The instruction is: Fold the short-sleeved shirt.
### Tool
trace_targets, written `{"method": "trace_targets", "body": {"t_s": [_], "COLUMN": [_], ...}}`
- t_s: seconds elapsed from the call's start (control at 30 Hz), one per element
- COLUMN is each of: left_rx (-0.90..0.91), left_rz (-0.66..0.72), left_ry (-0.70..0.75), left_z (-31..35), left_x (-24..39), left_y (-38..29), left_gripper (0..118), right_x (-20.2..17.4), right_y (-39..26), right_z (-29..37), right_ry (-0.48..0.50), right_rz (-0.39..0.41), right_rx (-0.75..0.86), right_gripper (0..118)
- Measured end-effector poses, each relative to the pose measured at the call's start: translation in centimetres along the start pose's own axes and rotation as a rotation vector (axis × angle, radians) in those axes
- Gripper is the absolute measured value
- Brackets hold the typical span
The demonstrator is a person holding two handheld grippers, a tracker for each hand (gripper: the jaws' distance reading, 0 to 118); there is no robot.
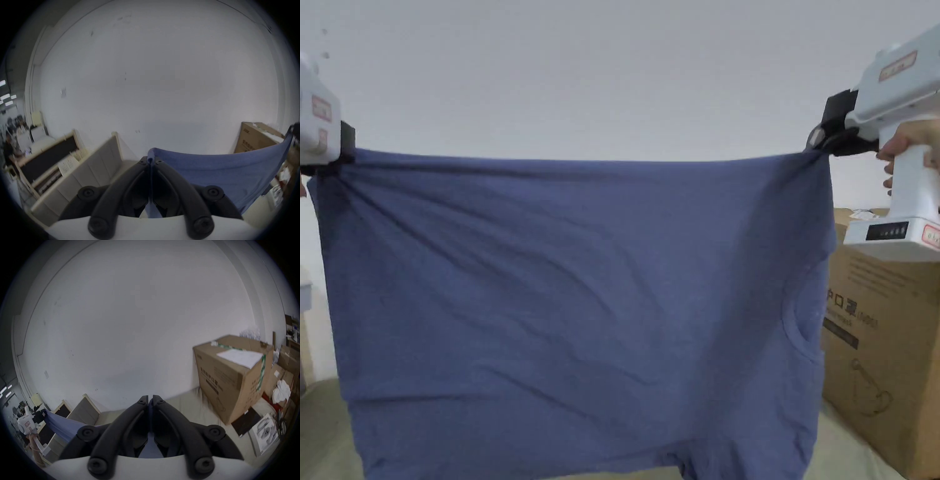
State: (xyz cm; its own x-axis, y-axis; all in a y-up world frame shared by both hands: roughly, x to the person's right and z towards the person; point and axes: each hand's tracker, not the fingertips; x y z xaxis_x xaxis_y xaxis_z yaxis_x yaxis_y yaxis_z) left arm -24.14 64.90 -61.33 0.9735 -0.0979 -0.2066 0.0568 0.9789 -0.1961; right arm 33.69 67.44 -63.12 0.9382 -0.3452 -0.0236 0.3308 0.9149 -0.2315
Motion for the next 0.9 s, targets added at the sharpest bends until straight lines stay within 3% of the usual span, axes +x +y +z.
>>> {"method": "trace_targets", "body": {"t_s": [0.23,0.37,0.57,0.7,0.9], "left_rx": [0.031,-0.050,-0.281,-0.466,-0.685], "left_rz": [0.002,-0.059,-0.066,-0.104,-0.156], "left_ry": [0.014,-0.004,-0.018,-0.038,-0.073], "left_z": [-1.0,-3.9,-11.7,-17.3,-21.6], "left_x": [0.4,1.9,6.2,9.1,11.5], "left_y": [-0.5,-4.7,-17.6,-28.3,-41.2], "left_gripper": [2,2,2,2,2], "right_x": [-1.2,0.5,5.9,9.5,15.6], "right_y": [-0.1,-4.0,-15.5,-25.6,-39.7], "right_z": [-0.2,-3.9,-13.1,-19.1,-23.4], "right_ry": [-0.009,-0.068,-0.179,-0.266,-0.361], "right_rz": [0.014,0.035,-0.025,0.007,-0.055], "right_rx": [0.020,-0.083,-0.278,-0.473,-0.694], "right_gripper": [3,3,3,3,3]}}
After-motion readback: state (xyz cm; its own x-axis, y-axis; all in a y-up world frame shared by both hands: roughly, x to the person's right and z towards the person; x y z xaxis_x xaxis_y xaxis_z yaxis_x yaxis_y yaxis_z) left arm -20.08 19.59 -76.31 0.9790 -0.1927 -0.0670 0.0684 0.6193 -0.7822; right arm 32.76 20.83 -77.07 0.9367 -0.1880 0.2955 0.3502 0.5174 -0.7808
